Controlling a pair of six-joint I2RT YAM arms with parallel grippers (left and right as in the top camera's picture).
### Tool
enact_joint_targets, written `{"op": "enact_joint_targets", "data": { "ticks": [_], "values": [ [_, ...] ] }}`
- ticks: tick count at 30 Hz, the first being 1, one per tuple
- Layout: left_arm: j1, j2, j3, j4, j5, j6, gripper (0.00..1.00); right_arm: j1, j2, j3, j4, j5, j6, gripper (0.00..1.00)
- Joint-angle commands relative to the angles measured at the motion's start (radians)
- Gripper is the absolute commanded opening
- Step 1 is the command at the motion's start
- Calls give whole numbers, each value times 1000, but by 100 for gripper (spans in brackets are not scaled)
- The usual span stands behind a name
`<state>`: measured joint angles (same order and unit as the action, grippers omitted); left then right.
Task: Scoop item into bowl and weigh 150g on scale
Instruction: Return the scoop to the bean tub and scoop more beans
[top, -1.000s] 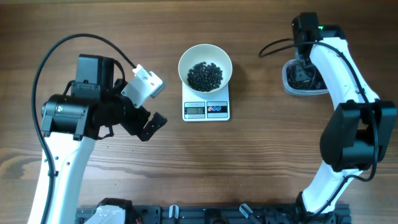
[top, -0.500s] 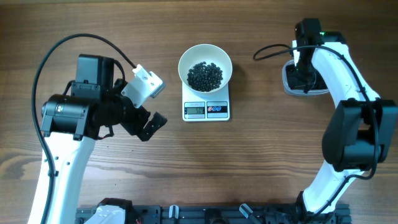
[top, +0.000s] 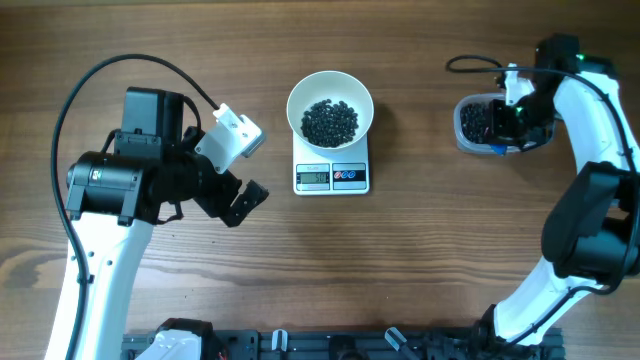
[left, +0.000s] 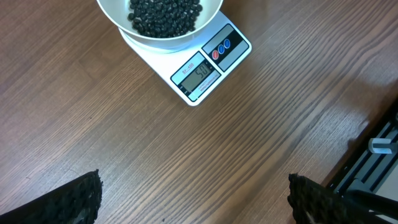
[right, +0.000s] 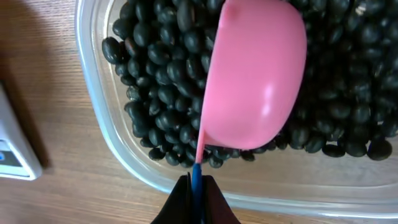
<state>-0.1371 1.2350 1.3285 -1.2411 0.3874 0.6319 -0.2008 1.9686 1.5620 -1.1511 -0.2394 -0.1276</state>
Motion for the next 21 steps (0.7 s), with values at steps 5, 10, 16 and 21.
{"op": "enact_joint_targets", "data": {
  "ticks": [5, 10, 16, 21],
  "values": [
    [5, -8, -4, 0, 0, 18, 100, -90, -22, -15, -43, -257, -26, 5],
    [5, -8, -4, 0, 0, 19, 100, -153, -22, -81, 4, -350, 27, 4],
    [5, -8, -4, 0, 0, 19, 100, -196, -22, -195, 124, -467, 163, 4],
    [5, -8, -4, 0, 0, 19, 100, -249, -22, -195, 151, -553, 246, 4]
  ]
}}
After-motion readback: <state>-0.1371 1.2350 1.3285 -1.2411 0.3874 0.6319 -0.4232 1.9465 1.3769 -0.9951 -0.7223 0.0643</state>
